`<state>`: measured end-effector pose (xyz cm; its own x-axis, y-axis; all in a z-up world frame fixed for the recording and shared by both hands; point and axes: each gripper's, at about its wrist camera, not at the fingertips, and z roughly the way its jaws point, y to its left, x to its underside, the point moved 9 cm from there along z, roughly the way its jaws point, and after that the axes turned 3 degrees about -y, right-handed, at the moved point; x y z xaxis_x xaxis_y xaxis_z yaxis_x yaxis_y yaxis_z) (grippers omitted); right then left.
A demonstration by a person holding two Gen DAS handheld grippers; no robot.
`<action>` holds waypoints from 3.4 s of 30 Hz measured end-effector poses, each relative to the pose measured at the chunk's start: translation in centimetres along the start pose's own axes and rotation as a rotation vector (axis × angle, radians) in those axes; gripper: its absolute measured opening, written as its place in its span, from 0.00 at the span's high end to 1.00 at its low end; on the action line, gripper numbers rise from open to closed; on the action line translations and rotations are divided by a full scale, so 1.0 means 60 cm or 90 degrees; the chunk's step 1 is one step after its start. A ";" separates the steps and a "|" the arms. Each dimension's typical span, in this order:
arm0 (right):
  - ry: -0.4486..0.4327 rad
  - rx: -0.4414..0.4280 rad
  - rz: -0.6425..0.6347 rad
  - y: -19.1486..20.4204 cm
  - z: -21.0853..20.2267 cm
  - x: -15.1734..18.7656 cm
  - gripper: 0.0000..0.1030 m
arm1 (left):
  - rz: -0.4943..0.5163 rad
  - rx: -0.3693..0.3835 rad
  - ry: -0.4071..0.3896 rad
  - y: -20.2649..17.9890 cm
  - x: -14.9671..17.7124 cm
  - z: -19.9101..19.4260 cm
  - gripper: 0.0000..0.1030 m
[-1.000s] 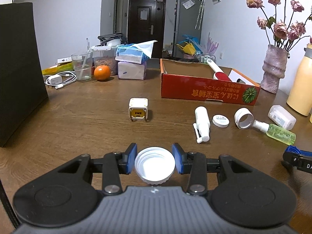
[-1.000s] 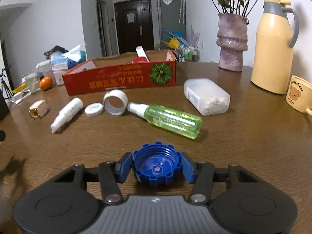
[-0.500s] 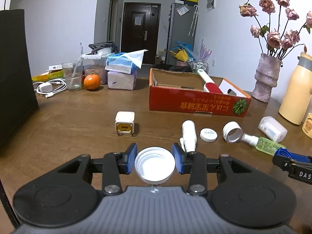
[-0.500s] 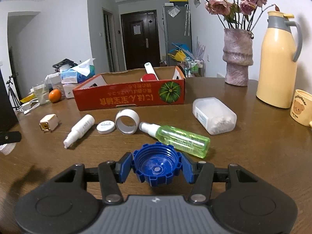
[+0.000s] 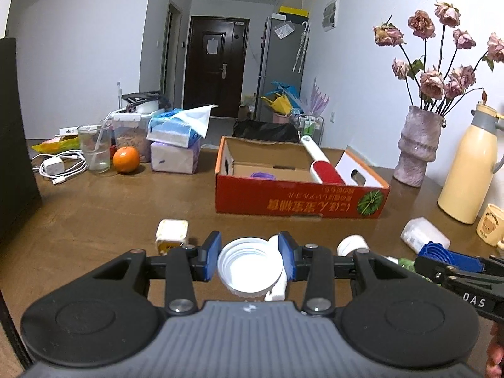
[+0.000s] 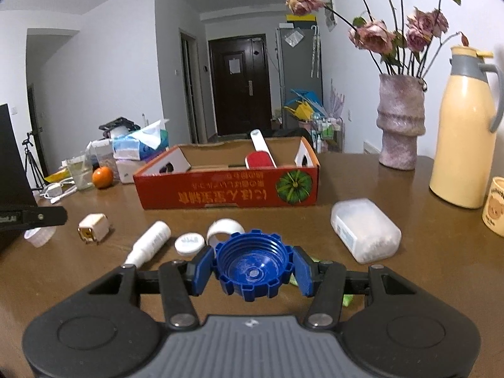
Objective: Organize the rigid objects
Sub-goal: 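Carry the white cap and the blue cap toward the cardboard box, then open the left tool over the box while the right tool releases the blue cap inside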
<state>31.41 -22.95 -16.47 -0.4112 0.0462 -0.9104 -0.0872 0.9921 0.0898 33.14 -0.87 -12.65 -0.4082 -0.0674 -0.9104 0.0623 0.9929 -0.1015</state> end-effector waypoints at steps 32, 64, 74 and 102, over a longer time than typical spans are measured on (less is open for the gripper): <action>-0.034 -0.020 0.006 0.017 0.098 -0.109 0.49 | -0.023 0.010 -0.022 -0.039 -0.108 0.112 0.61; -0.061 -0.014 0.029 0.017 0.228 -0.185 0.49 | -0.074 -0.009 -0.028 -0.035 -0.166 0.255 0.60; -0.064 -0.009 0.028 0.022 0.274 -0.203 0.49 | -0.073 -0.016 -0.029 -0.036 -0.185 0.307 0.60; -0.027 0.029 -0.005 0.012 0.406 -0.202 0.49 | -0.005 -0.056 0.001 -0.041 -0.184 0.438 0.60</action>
<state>58.44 -19.96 -15.19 -0.3724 0.0423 -0.9271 -0.0489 0.9967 0.0651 61.43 -5.13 -12.92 -0.4104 -0.0751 -0.9088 -0.0209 0.9971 -0.0729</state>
